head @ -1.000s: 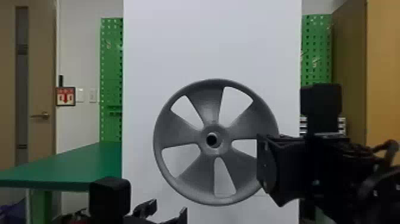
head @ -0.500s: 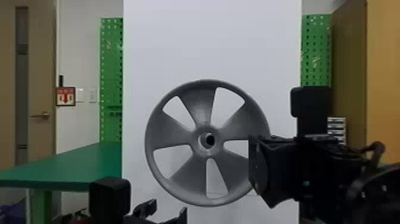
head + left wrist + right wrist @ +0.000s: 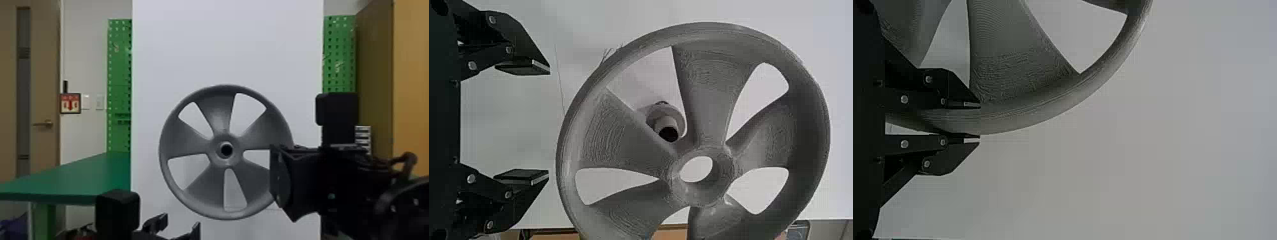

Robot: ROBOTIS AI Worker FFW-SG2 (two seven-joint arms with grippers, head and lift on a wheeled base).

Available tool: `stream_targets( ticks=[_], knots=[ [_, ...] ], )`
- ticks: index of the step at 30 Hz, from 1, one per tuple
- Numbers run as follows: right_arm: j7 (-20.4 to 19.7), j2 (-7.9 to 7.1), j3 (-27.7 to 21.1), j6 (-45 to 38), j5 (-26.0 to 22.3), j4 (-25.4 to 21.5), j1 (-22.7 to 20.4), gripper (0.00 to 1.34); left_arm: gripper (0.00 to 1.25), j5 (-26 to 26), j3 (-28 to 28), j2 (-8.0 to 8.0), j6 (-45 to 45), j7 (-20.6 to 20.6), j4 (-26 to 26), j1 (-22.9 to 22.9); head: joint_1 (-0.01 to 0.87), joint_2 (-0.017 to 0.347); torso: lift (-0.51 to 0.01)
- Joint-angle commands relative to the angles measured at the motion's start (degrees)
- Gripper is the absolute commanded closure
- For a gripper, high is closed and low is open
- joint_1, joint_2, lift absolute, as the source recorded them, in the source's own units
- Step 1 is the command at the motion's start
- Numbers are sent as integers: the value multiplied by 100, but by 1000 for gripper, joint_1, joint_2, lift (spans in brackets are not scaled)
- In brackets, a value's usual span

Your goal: Hold the wheel and insert it

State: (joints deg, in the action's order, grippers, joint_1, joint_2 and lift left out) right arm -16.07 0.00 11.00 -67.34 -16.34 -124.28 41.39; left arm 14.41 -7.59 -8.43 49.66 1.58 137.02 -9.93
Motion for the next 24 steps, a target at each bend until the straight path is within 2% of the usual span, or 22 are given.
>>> stream_targets(
  ticks=[1, 24],
  knots=[
    [-2, 5, -28, 2, 8, 0, -8, 1138, 506, 0, 3, 0, 0, 9, 0, 0, 5, 118, -477],
    [-2, 5, -28, 28, 34, 0, -17, 1138, 506, 0, 3, 0, 0, 0, 0, 0, 5, 118, -477]
  ],
)
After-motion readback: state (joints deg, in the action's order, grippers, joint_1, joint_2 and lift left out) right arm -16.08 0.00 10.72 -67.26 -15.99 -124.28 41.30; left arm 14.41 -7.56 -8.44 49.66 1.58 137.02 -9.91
